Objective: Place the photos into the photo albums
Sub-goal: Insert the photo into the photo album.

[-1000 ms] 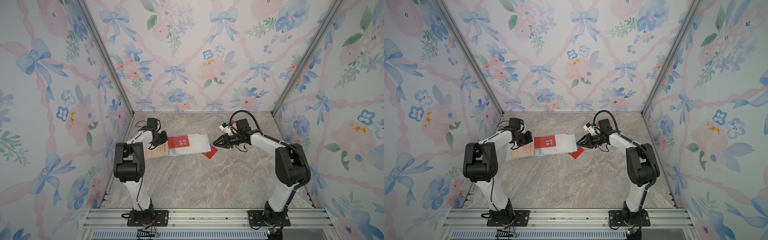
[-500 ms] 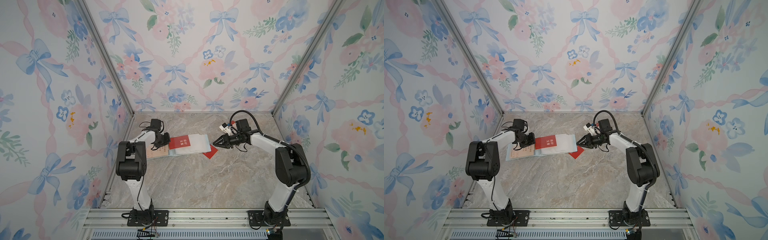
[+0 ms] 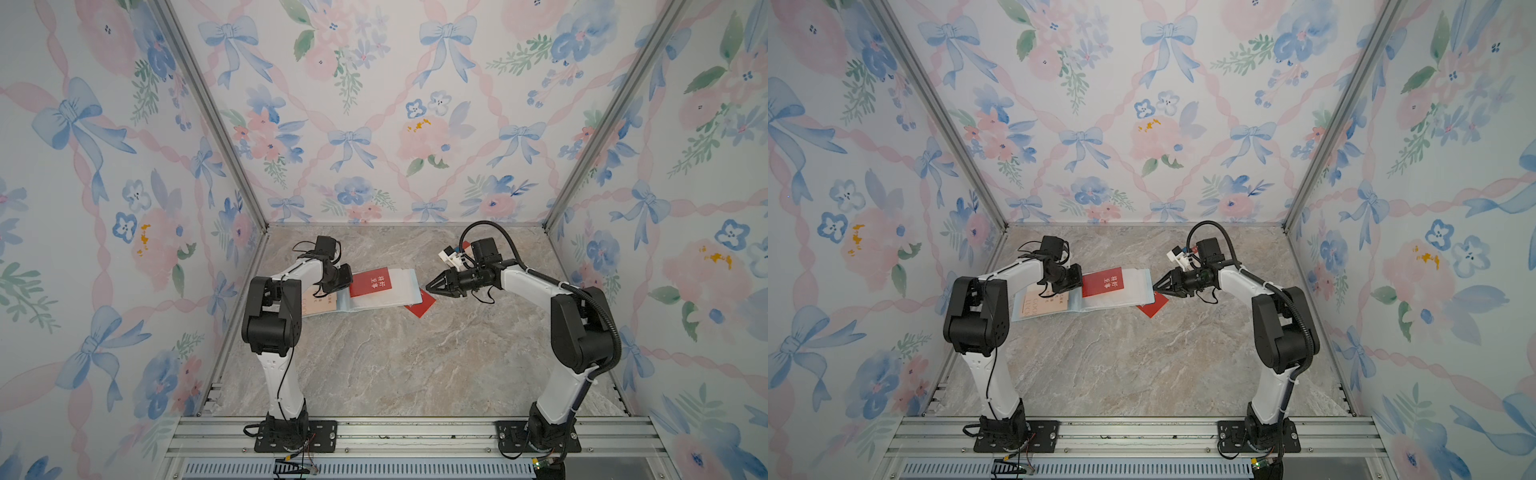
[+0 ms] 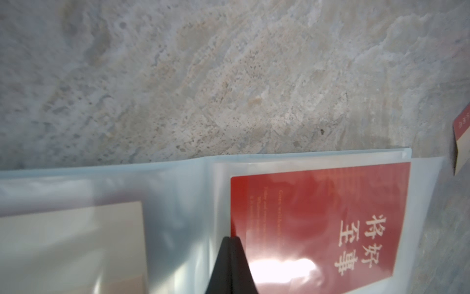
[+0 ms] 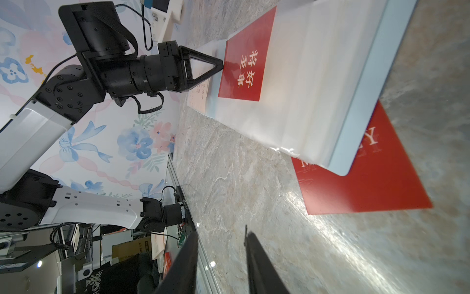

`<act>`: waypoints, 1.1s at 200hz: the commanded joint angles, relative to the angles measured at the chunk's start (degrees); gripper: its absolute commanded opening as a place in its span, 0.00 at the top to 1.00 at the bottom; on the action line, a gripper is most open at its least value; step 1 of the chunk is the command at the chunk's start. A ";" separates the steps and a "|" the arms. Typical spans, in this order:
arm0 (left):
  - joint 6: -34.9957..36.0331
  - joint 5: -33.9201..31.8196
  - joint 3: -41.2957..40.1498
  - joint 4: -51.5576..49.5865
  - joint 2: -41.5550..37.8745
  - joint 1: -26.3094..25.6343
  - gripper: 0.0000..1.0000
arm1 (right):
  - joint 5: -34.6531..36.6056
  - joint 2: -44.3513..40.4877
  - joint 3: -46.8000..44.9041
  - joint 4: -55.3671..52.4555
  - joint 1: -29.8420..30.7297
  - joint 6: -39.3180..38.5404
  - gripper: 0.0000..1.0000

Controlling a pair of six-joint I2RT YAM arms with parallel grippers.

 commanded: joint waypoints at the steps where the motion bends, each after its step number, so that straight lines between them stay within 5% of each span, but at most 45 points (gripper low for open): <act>1: -1.15 0.99 1.97 -0.71 1.58 -1.23 1.00 | -0.21 0.44 0.68 -1.32 -0.26 -1.42 0.67; 66: -1.13 0.74 2.63 -0.71 1.13 -1.86 0.99 | 1.72 1.38 0.99 -2.08 -0.26 -1.58 0.67; 153: -0.81 -1.19 0.00 -0.97 -8.53 -0.51 0.92 | 17.35 11.26 10.94 -2.93 6.75 2.04 0.66; 220: -0.38 -2.18 -4.62 -0.96 -10.07 -0.81 0.90 | 17.13 20.40 19.45 -0.35 9.46 6.17 0.66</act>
